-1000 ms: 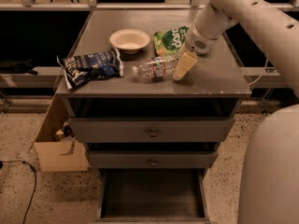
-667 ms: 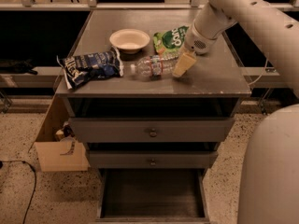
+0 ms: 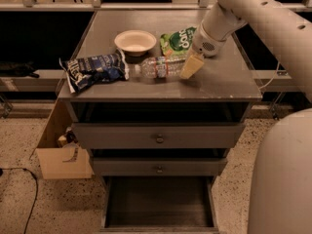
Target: Place water bottle into bottom drawer
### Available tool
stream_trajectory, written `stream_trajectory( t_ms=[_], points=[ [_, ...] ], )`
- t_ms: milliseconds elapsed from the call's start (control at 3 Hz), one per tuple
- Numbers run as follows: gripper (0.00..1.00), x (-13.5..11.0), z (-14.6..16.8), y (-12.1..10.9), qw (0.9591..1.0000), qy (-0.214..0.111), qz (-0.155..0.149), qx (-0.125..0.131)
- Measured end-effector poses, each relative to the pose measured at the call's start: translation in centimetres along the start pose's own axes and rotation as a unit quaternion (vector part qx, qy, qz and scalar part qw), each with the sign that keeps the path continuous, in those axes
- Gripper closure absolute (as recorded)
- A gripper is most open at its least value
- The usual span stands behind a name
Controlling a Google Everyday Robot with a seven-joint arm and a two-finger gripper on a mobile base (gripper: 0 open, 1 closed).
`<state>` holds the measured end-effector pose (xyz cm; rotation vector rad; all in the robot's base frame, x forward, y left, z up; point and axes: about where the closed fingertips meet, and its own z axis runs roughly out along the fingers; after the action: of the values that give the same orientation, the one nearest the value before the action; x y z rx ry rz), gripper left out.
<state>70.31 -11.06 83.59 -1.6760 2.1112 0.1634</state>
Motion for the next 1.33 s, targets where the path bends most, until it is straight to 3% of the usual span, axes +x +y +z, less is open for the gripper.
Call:
stream_trajectory(
  t_ms=[667,1000,1333],
  points=[
    [1.00,0.0,0.0,0.1,1.0000,0.003,0.000,-0.002],
    [1.00,0.0,-3.1,0.7,0.9999,0.014,0.007,0.007],
    [1.00,0.4,-10.7,2.8,0.9992,0.023,0.001,0.034]
  ],
)
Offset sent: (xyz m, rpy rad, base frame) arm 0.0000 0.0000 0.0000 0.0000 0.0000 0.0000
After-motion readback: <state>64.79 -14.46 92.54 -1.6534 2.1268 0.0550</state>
